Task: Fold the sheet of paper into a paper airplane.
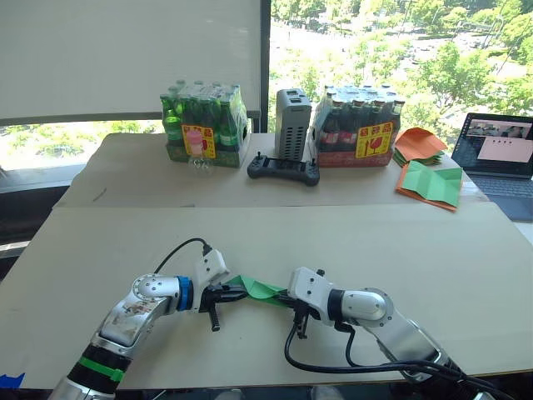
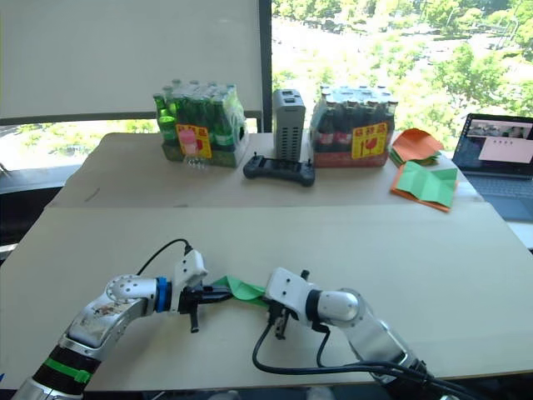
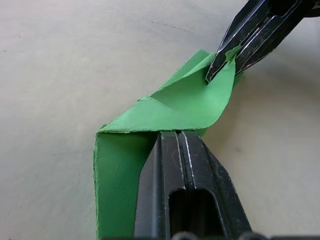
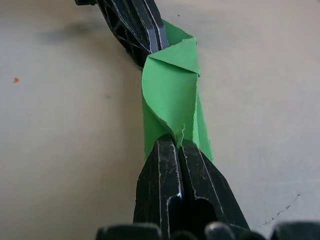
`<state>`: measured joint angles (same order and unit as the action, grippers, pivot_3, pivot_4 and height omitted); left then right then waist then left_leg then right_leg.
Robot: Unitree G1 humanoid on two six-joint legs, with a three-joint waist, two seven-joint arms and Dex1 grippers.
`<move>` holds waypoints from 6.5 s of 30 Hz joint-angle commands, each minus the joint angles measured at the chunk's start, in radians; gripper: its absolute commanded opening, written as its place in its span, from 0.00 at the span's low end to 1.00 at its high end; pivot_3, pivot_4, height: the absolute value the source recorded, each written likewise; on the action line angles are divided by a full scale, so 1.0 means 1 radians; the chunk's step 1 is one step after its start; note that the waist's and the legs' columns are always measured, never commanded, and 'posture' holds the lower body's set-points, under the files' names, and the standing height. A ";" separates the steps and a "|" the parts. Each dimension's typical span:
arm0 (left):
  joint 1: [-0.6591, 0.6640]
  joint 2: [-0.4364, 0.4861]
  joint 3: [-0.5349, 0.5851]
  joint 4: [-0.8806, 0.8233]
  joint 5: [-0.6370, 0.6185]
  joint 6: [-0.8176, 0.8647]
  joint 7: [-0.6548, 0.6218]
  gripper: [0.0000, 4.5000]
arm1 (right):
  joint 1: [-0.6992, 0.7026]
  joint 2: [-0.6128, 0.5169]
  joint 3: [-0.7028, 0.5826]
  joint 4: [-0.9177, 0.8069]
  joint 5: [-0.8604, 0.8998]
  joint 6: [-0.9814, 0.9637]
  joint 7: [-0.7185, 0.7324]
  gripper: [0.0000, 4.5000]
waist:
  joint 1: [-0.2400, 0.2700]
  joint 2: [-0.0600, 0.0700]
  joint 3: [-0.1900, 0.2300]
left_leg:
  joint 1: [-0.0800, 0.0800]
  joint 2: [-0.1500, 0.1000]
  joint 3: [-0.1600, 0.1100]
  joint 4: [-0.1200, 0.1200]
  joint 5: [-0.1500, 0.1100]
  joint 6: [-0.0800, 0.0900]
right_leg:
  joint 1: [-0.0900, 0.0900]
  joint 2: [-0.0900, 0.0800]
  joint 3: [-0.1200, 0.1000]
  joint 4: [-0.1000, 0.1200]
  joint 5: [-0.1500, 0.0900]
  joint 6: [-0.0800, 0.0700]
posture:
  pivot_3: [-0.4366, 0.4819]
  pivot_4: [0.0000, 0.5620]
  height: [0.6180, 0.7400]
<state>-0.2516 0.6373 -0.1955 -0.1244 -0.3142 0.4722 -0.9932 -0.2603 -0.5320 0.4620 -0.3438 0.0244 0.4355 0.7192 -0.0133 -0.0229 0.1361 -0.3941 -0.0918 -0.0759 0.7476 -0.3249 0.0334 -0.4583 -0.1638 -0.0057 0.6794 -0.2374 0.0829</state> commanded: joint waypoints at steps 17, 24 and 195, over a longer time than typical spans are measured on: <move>-0.068 0.011 0.053 -0.032 -0.074 0.108 -0.004 0.00 | 0.003 0.027 -0.010 -0.010 -0.005 0.064 0.035 0.00 | -0.001 0.000 0.000 | 0.000 0.001 0.000 -0.001 0.000 0.000 | 0.000 0.001 0.000 0.000 0.000 -0.001 | 0.48 0.27 0.49; -0.084 -0.004 -0.002 0.060 0.004 0.028 -0.013 0.00 | 0.006 0.027 -0.022 -0.031 0.002 0.075 0.034 0.00 | 0.001 0.000 0.000 | 0.000 0.000 0.000 -0.001 0.000 0.000 | 0.000 0.001 0.000 -0.001 0.000 -0.001 | 0.48 0.27 0.49; -0.175 -0.001 -0.143 0.392 0.241 -0.232 -0.142 0.00 | 0.018 0.020 -0.024 -0.085 0.128 0.413 -0.118 0.01 | -0.001 0.000 -0.006 | 0.011 0.001 0.000 -0.005 -0.001 0.002 | 0.008 0.001 -0.001 -0.003 -0.001 -0.001 | 0.48 0.27 0.49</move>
<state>-0.4728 0.5971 -0.3152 0.1838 -0.1393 0.2164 -1.1427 -0.2631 -0.4973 0.4206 -0.4590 0.1626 0.8009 0.6018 -0.0139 -0.0228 0.1302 -0.3820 -0.0907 -0.0763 0.7420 -0.3286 0.0397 -0.4504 -0.1630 -0.0069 0.6764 -0.2380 0.0824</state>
